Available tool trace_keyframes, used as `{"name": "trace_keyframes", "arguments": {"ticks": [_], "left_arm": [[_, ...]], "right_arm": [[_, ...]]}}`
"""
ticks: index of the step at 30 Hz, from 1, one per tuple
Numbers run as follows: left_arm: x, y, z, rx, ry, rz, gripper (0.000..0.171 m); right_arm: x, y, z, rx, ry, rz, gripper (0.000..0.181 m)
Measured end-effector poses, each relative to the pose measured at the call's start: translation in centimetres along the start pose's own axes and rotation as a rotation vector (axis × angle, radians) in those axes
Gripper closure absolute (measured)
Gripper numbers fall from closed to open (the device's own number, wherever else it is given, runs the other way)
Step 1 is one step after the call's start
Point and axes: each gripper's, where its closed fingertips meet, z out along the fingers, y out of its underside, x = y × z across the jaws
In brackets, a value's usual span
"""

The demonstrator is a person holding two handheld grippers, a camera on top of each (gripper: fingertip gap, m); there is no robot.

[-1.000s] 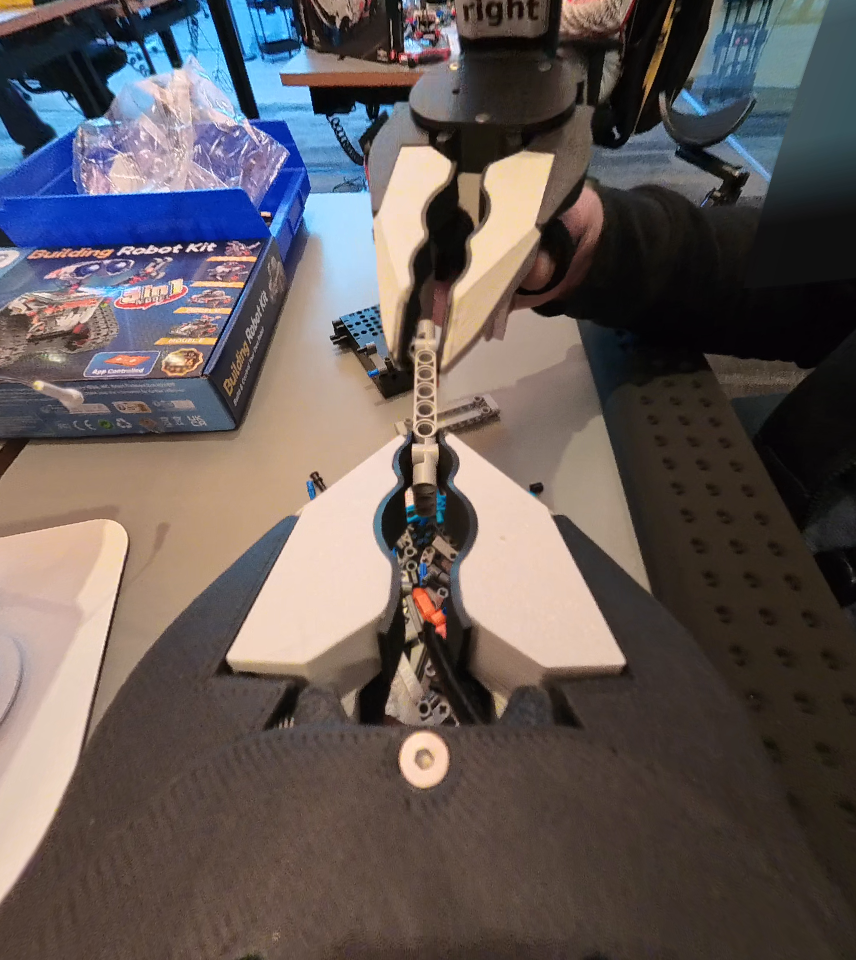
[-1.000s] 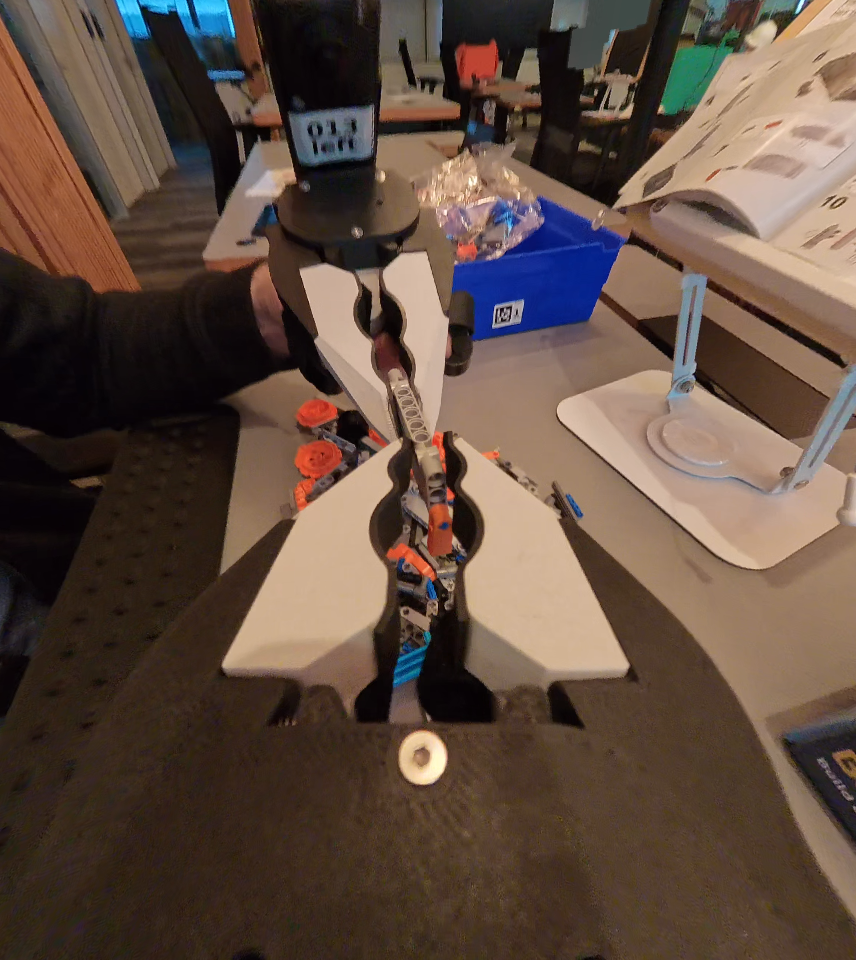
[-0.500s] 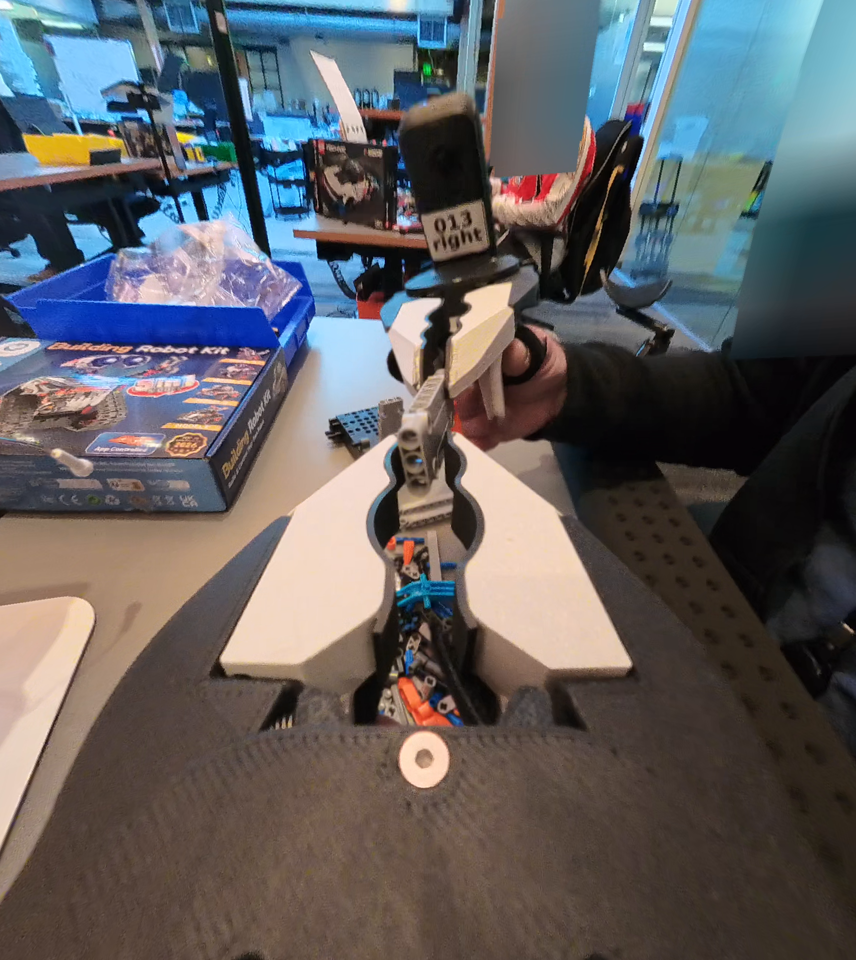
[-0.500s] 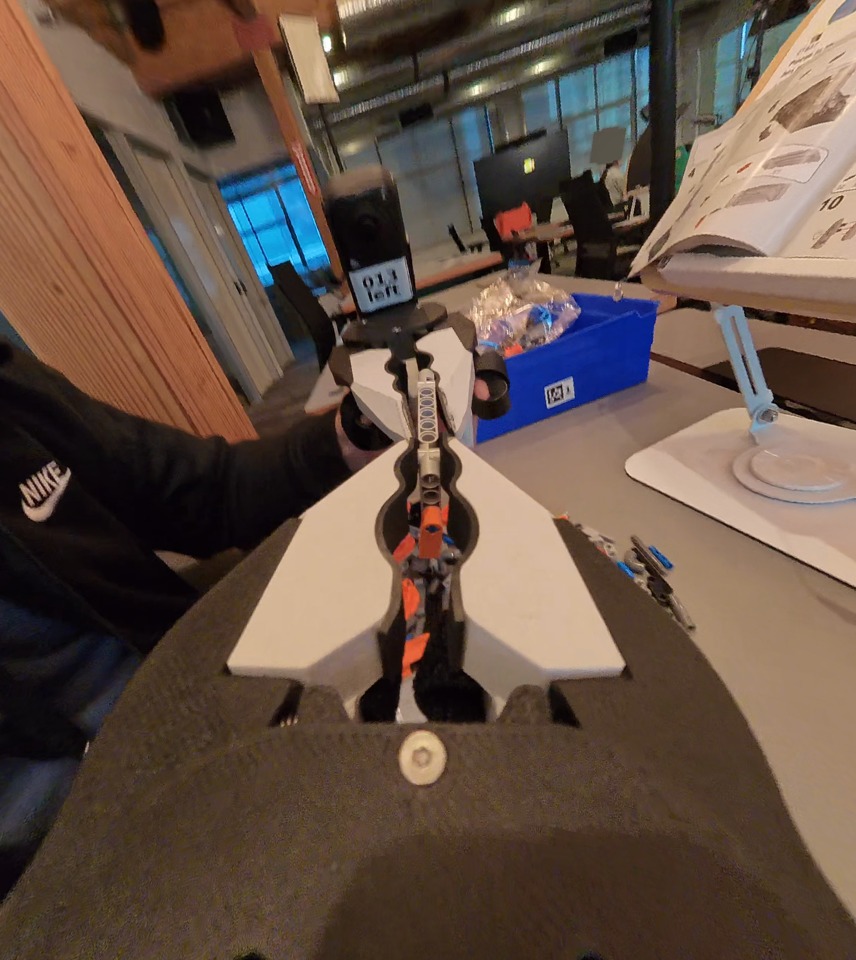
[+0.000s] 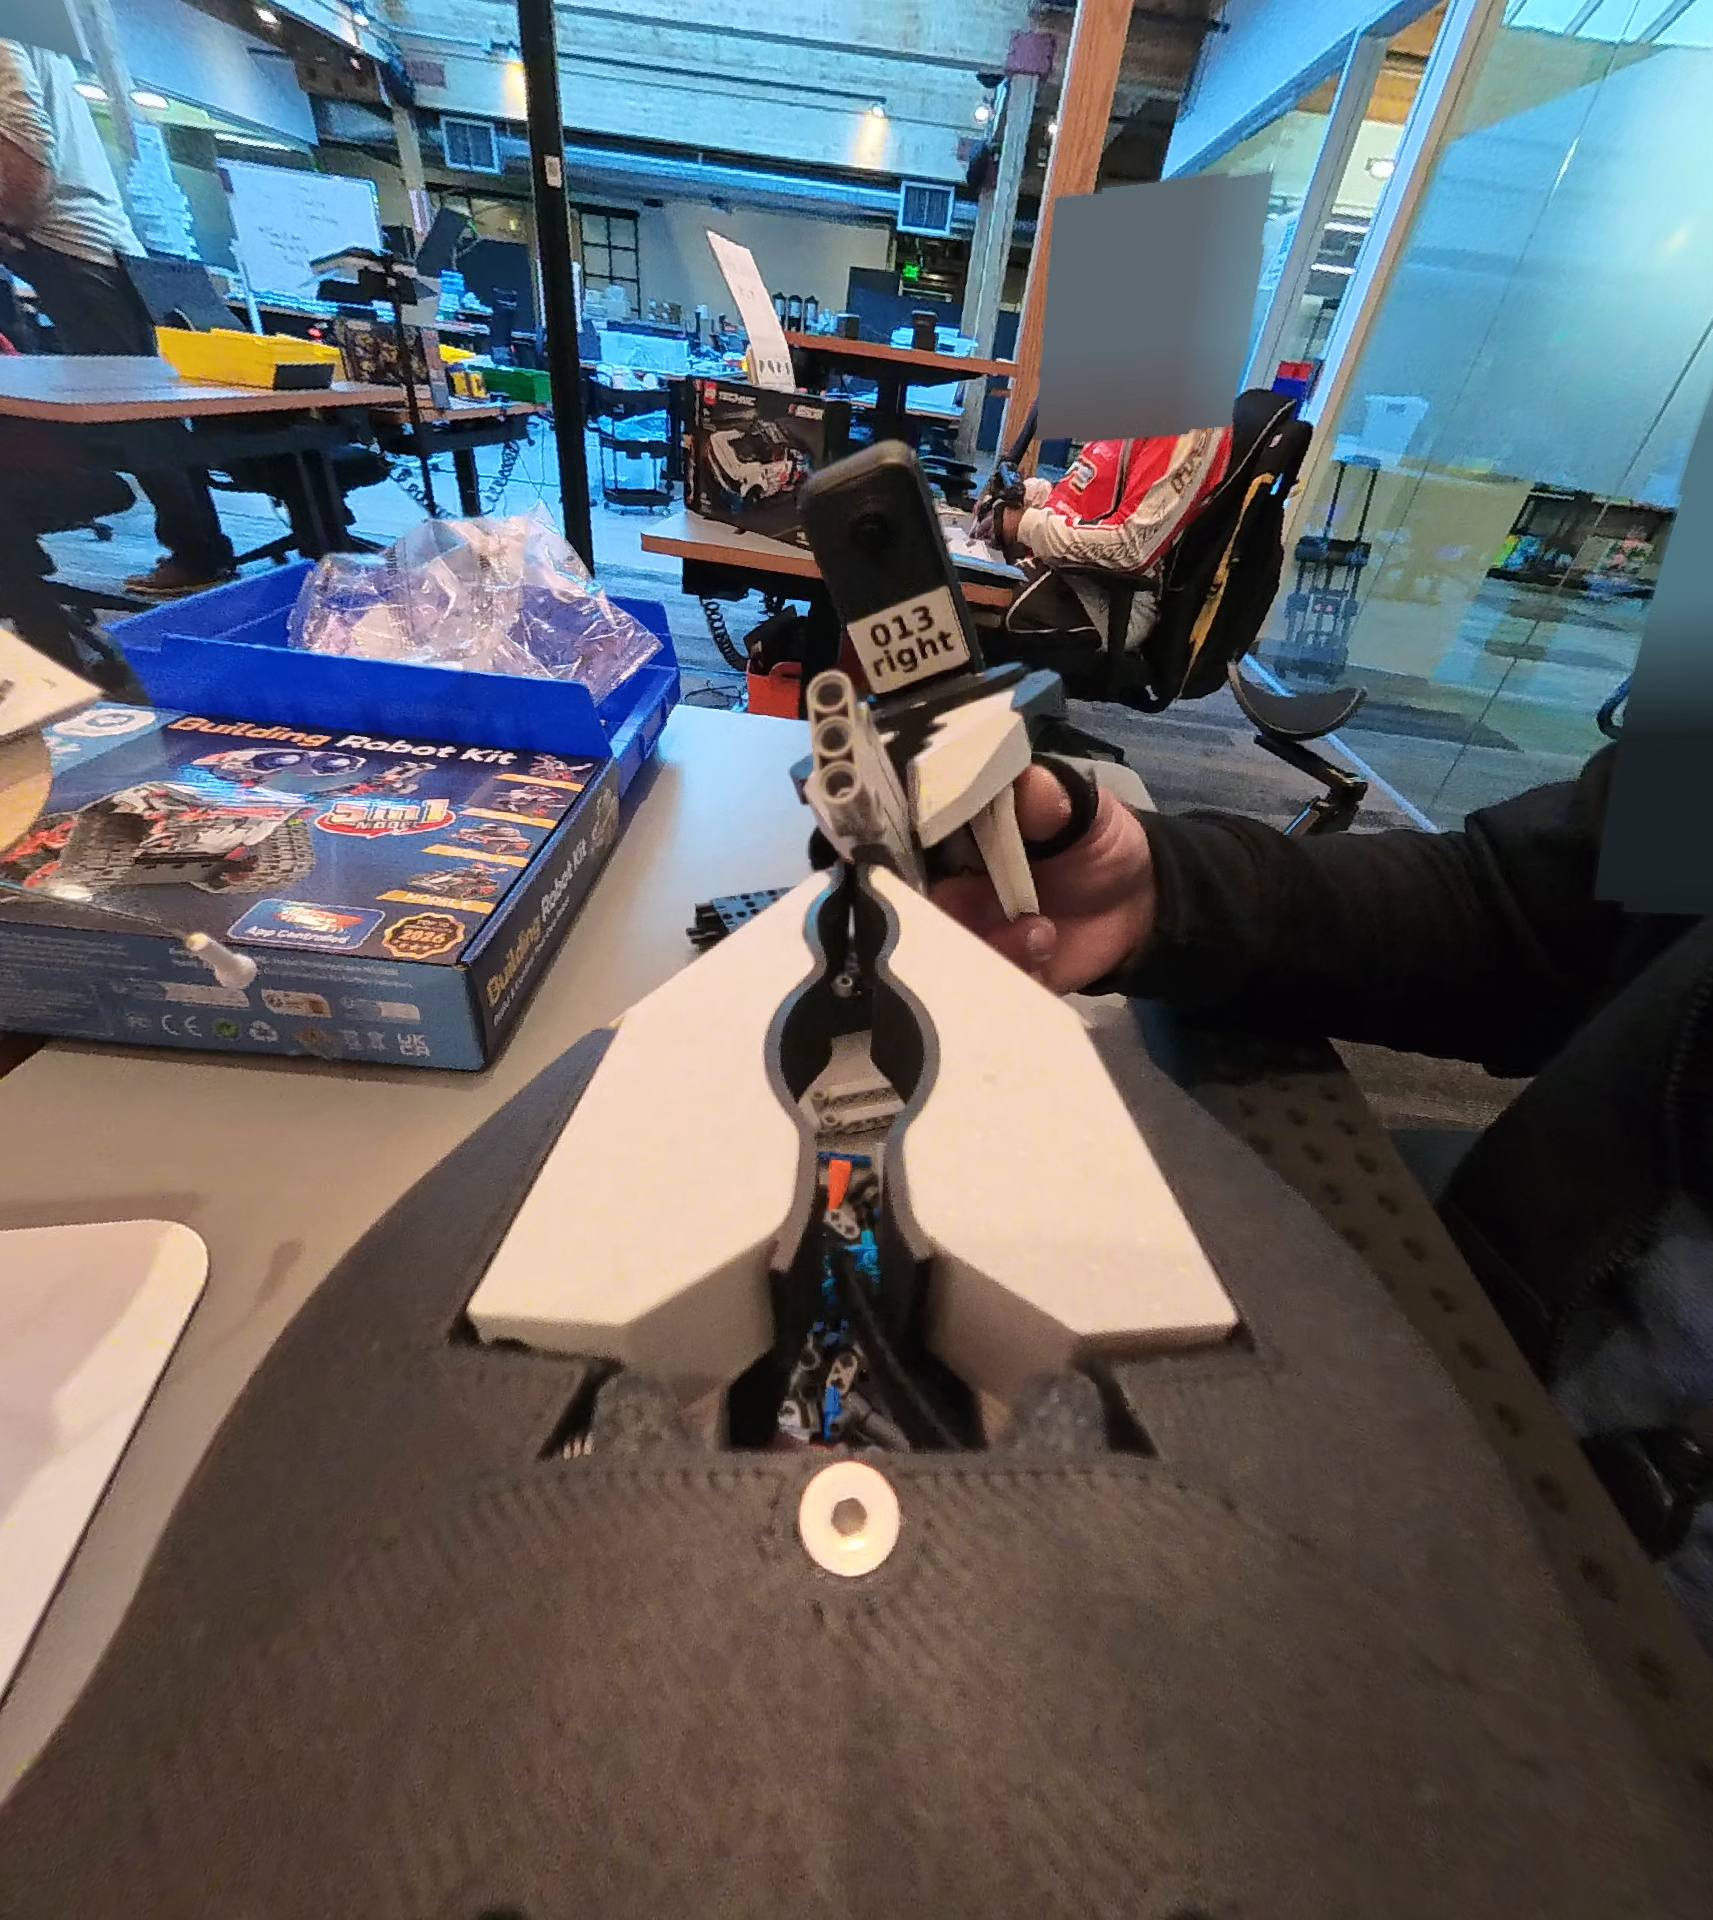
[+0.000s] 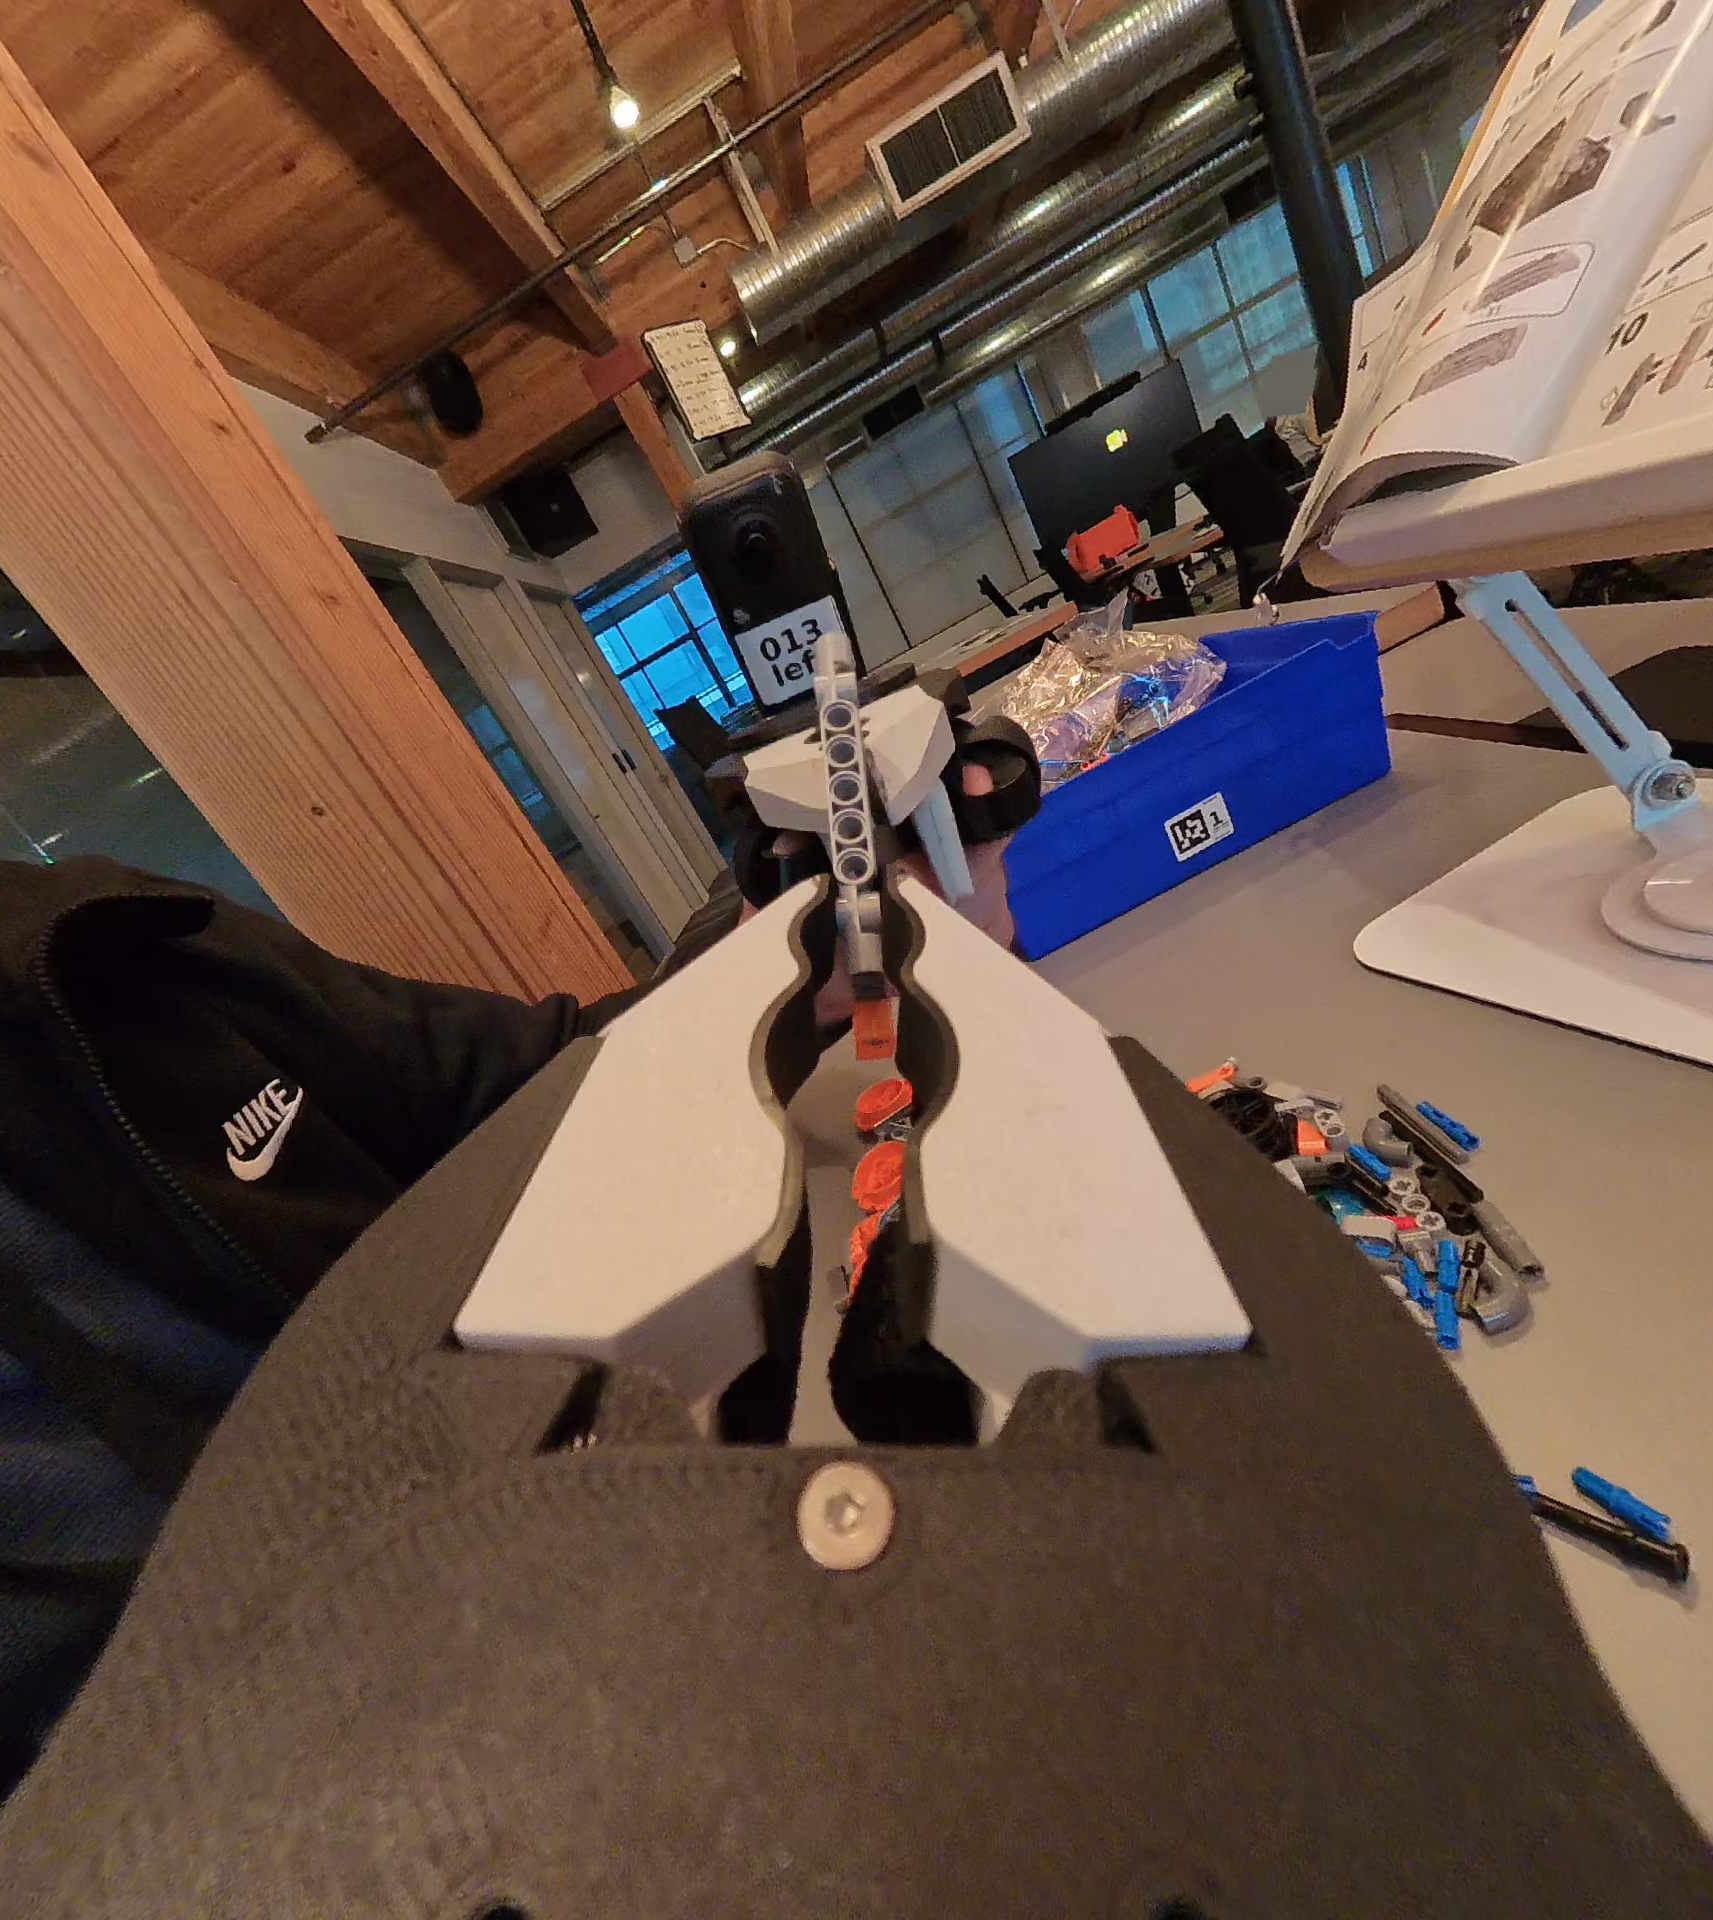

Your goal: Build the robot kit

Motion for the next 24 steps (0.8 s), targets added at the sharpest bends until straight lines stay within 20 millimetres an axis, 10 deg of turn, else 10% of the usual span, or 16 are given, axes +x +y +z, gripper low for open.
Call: {"name": "trace_keyframes", "arguments": {"ticks": [24], "left_arm": [[1.2, 1.3, 2.5, -0.180, 0.051, 0.090, 0.166]], "right_arm": [[0.8, 2.5, 0.0, -0.222, 0.132, -0.281, 0.174]]}}
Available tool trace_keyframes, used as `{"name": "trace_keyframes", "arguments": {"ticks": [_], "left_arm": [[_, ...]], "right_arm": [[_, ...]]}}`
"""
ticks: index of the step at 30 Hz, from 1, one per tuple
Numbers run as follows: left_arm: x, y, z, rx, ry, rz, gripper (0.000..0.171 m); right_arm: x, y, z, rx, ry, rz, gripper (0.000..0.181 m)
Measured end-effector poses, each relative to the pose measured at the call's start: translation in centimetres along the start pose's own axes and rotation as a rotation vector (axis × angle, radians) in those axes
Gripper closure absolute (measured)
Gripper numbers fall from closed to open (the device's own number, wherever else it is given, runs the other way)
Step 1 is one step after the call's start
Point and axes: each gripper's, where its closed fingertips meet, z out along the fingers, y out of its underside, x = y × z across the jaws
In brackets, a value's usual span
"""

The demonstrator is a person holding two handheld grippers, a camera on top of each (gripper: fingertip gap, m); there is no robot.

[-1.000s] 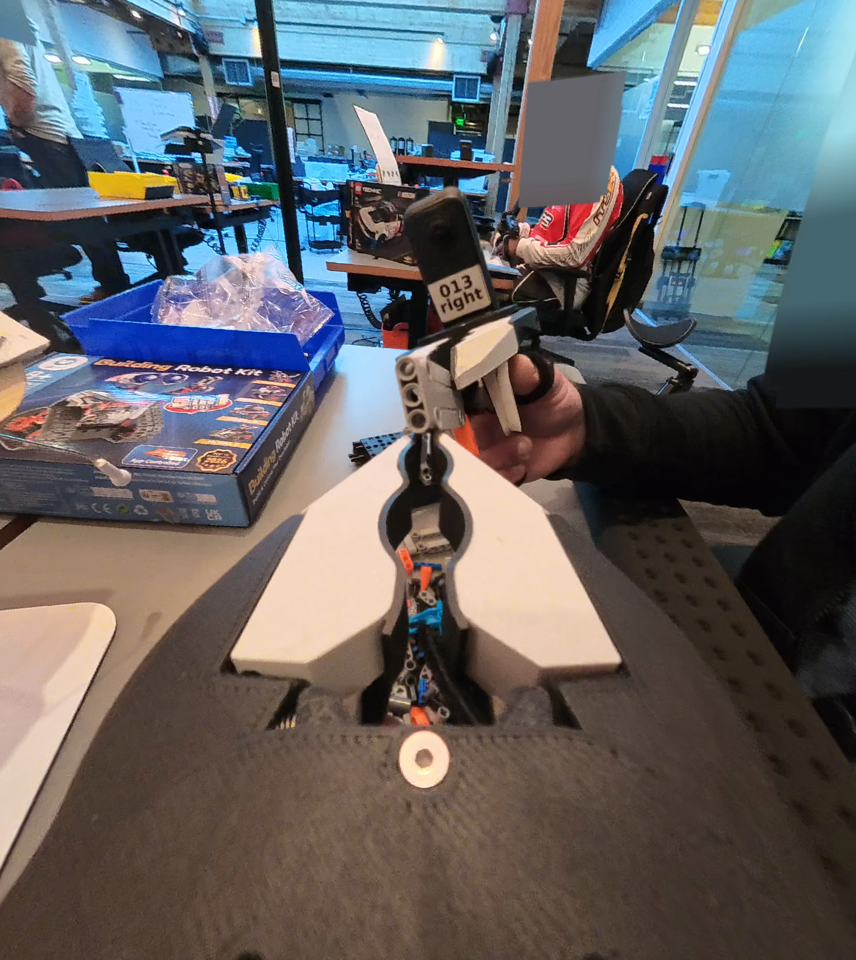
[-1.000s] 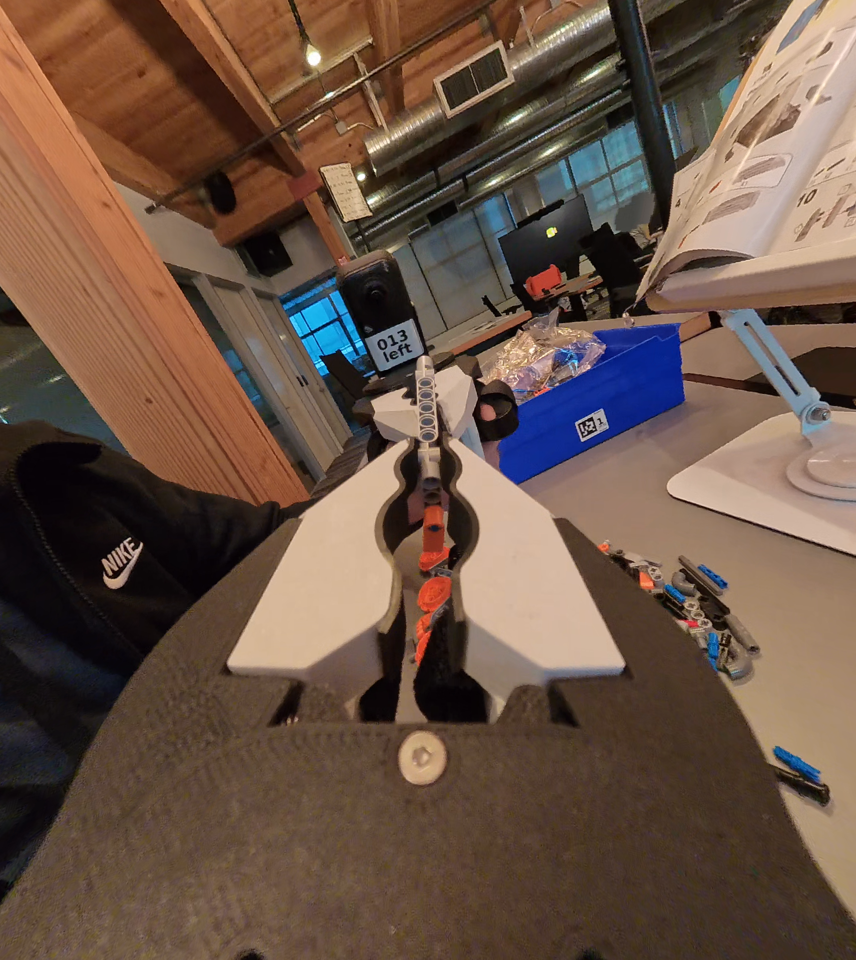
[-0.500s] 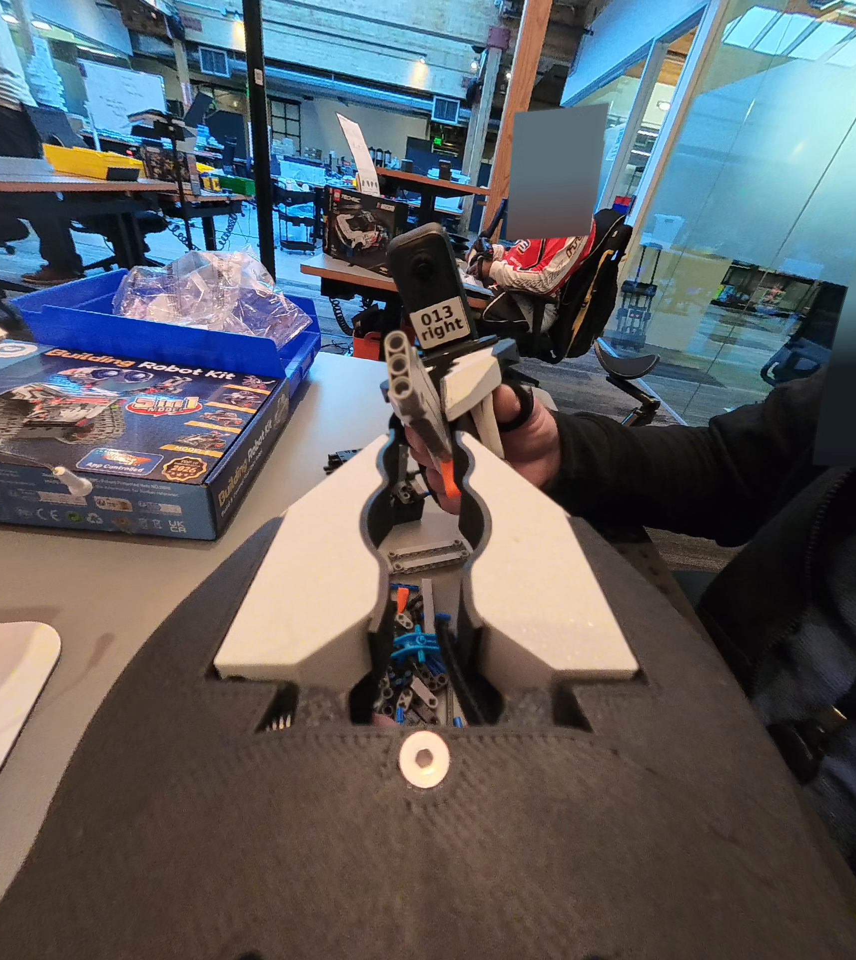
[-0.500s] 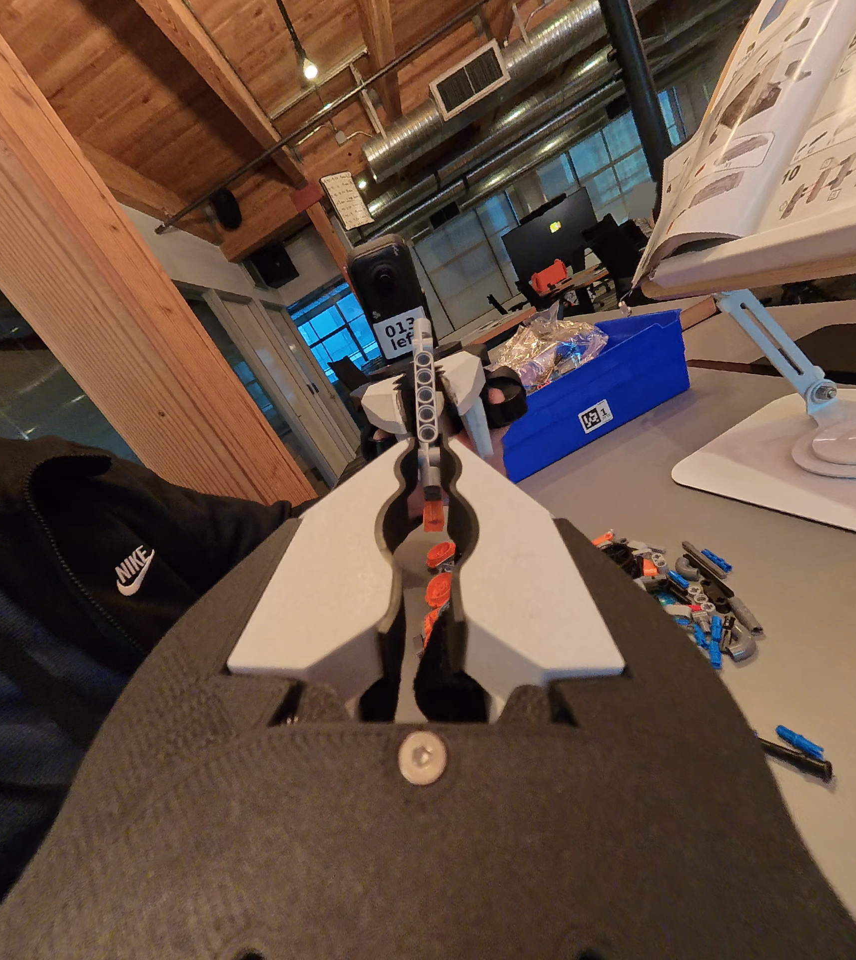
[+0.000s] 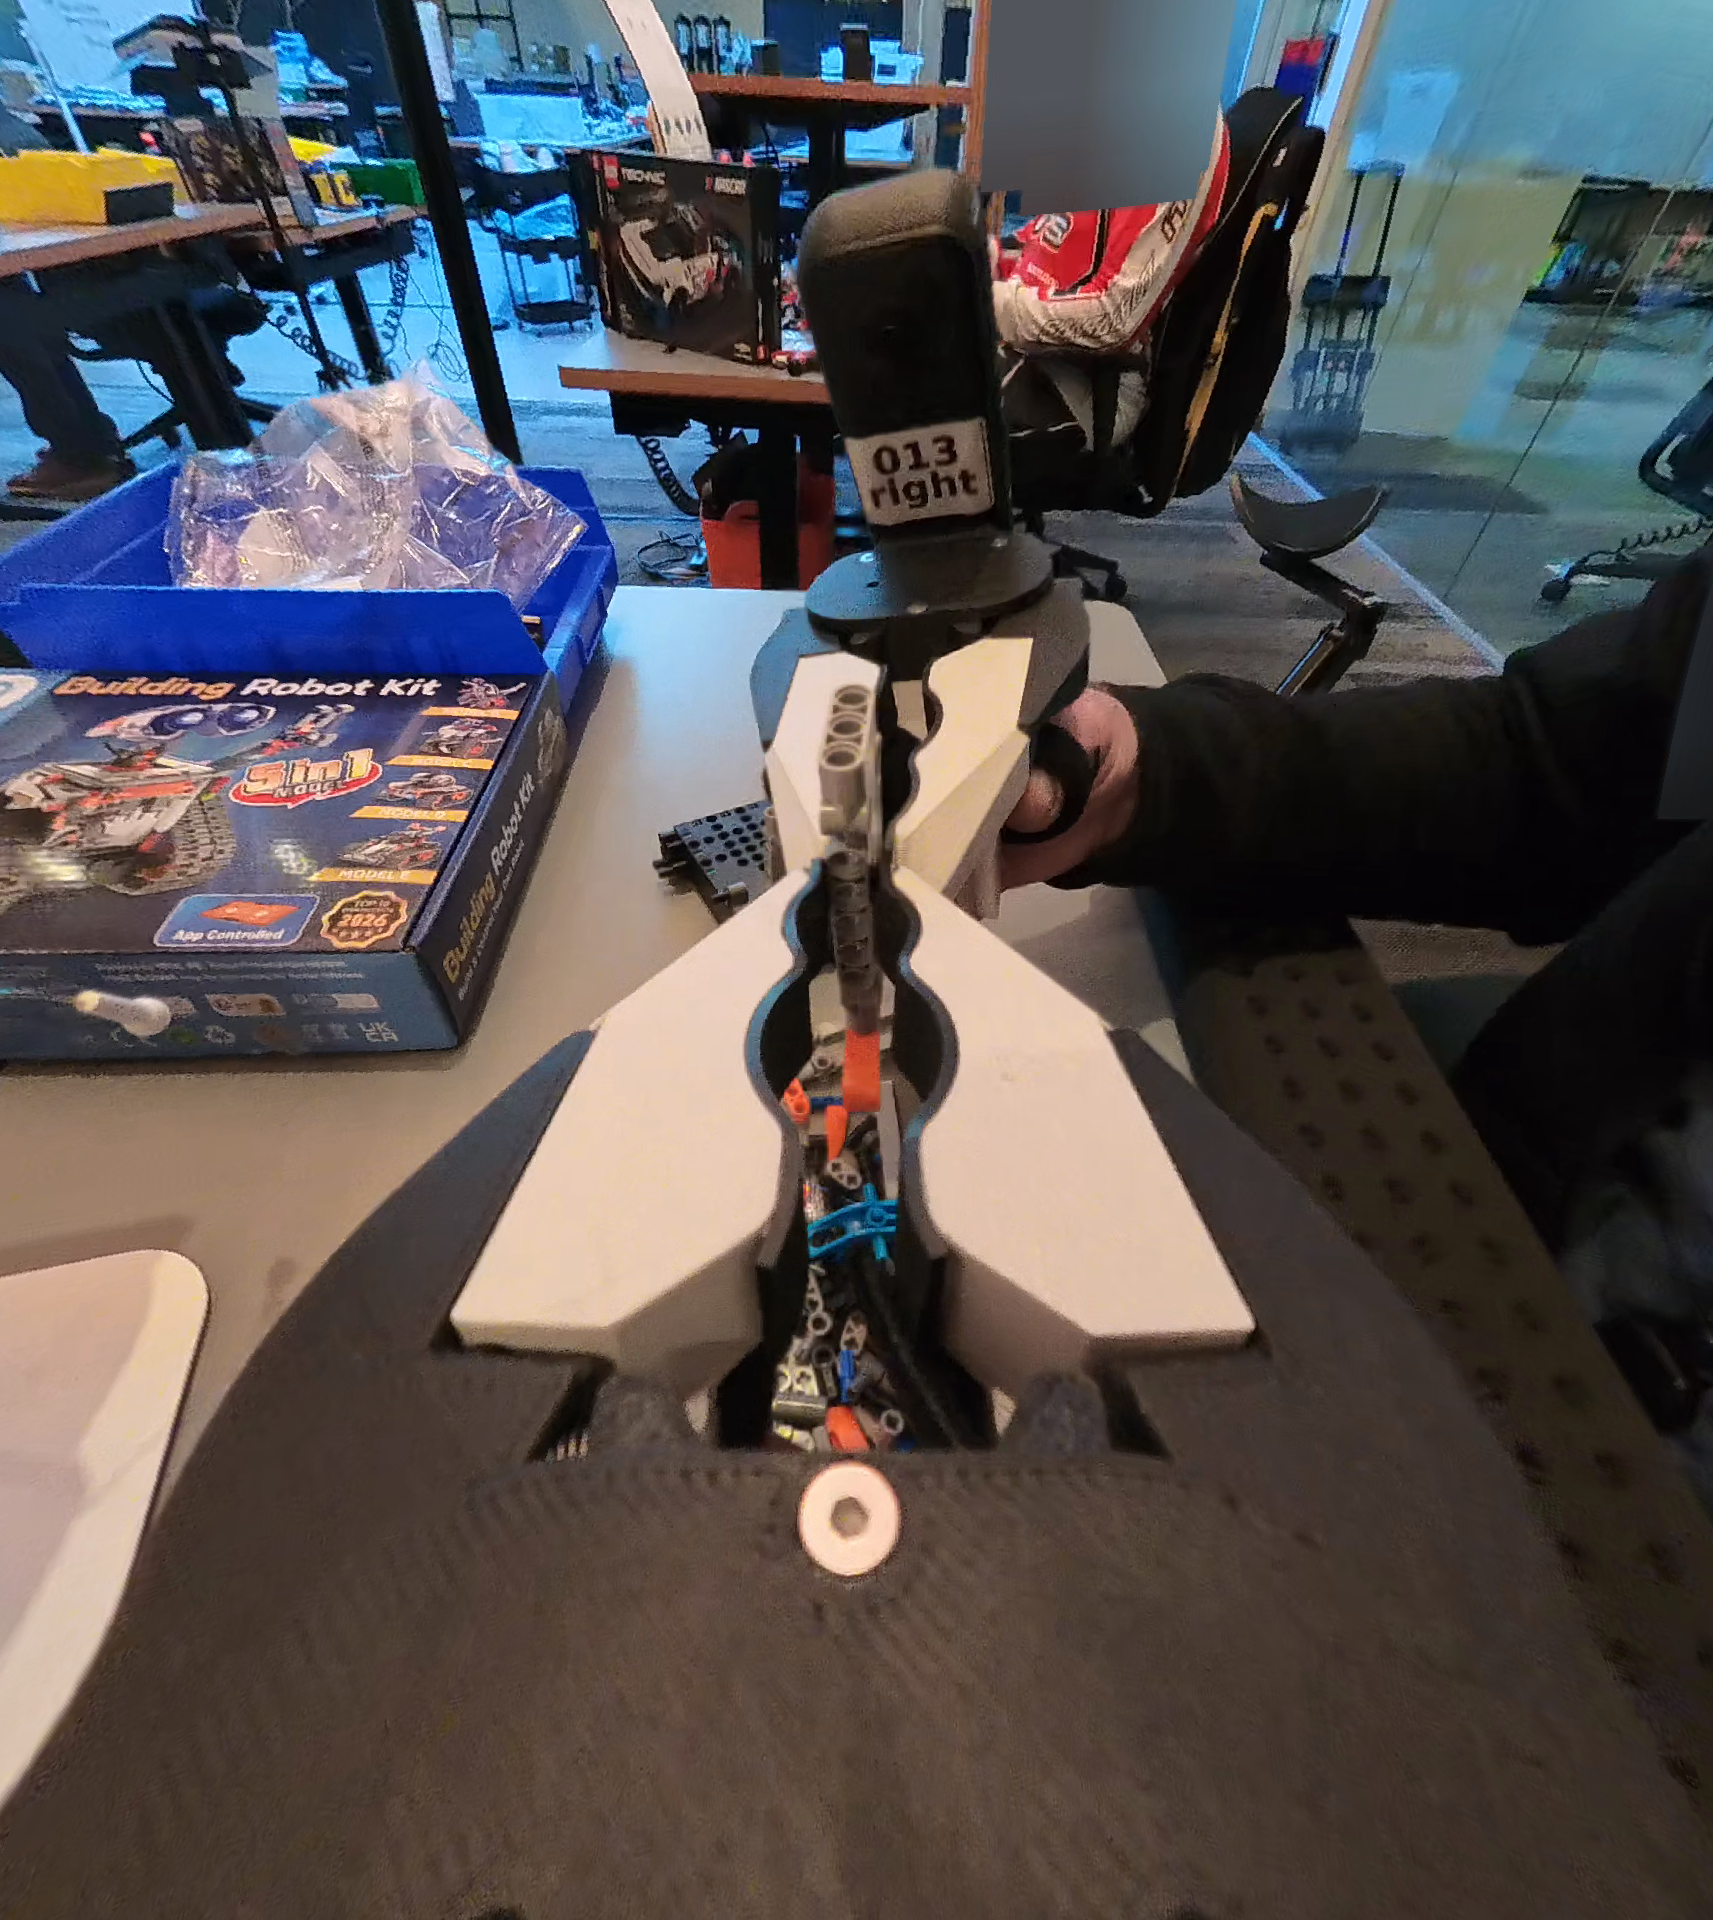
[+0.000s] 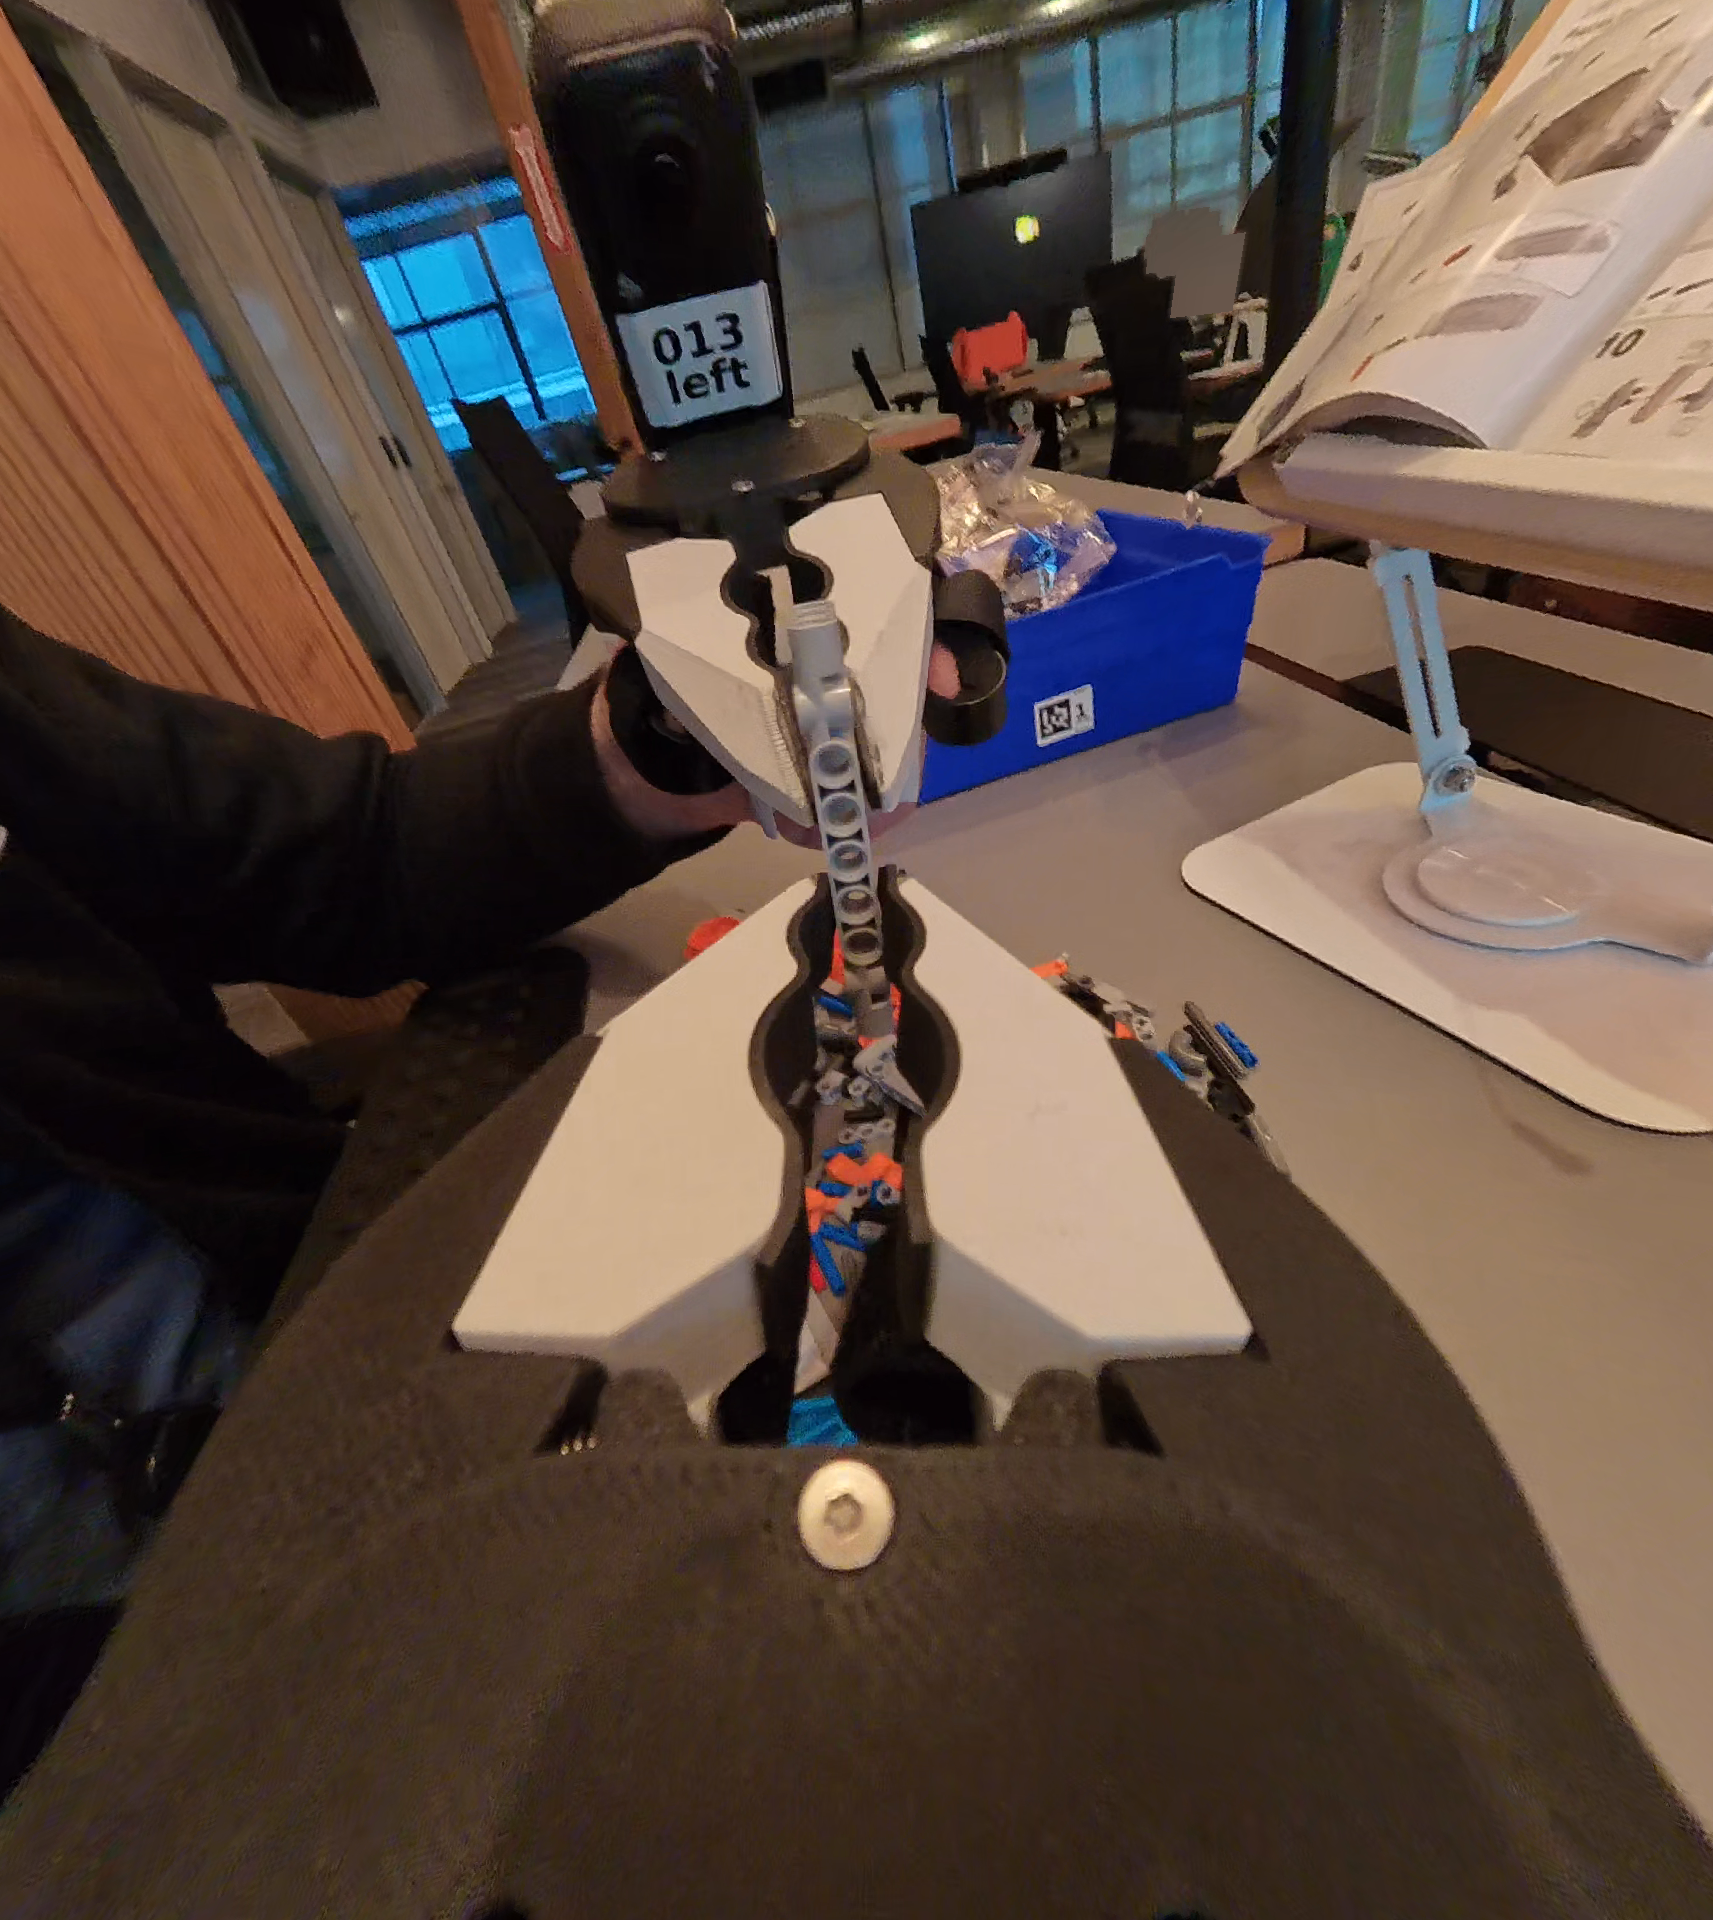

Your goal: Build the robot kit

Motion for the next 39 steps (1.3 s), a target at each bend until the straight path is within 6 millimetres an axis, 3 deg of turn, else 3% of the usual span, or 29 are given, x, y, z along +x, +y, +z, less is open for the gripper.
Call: {"name": "trace_keyframes", "arguments": {"ticks": [4, 6, 10, 14, 24, 26, 30, 33, 36, 39], "left_arm": [[-0.4, -0.4, -0.2, 0.043, -0.013, 0.002, 0.160], [-0.8, 0.6, -0.1, 0.011, -0.007, -0.023, 0.150], [-0.4, 2.5, 0.8, -0.044, 0.039, -0.064, 0.146], [-0.1, 3.4, 1.8, -0.066, 0.023, -0.026, 0.165], [0.4, 2.7, 1.5, 0.008, 0.090, -0.067, 0.166], [0.6, 2.2, 1.0, 0.036, 0.137, -0.113, 0.166], [1.0, 1.7, -0.1, 0.069, 0.242, -0.223, 0.166], [1.4, 1.3, -0.9, 0.101, 0.308, -0.314, 0.167], [2.0, 0.5, -1.8, 0.153, 0.391, -0.407, 0.167], [2.9, 1.0, -2.0, 0.131, 0.463, -0.469, 0.167]], "right_arm": [[-0.1, -1.8, -1.0, 0.121, -0.038, 0.057, 0.176], [0.5, -2.3, -1.6, 0.162, -0.027, 0.085, 0.176], [0.9, -2.7, -1.9, 0.208, -0.019, 0.111, 0.175], [0.7, -2.3, -1.4, 0.184, -0.024, 0.103, 0.176], [0.2, -2.7, -1.7, 0.201, -0.050, 0.114, 0.175], [0.3, -3.2, -2.1, 0.202, -0.018, 0.064, 0.162], [1.2, -3.6, -3.5, 0.075, 0.237, -0.277, 0.140], [1.2, -4.2, -4.3, -0.099, 0.501, -0.694, 0.129], [-0.2, -4.7, -3.7, -0.284, 0.665, -1.105, 0.124], [-0.7, -4.5, -2.2, -0.423, 0.712, -1.373, 0.119]]}}
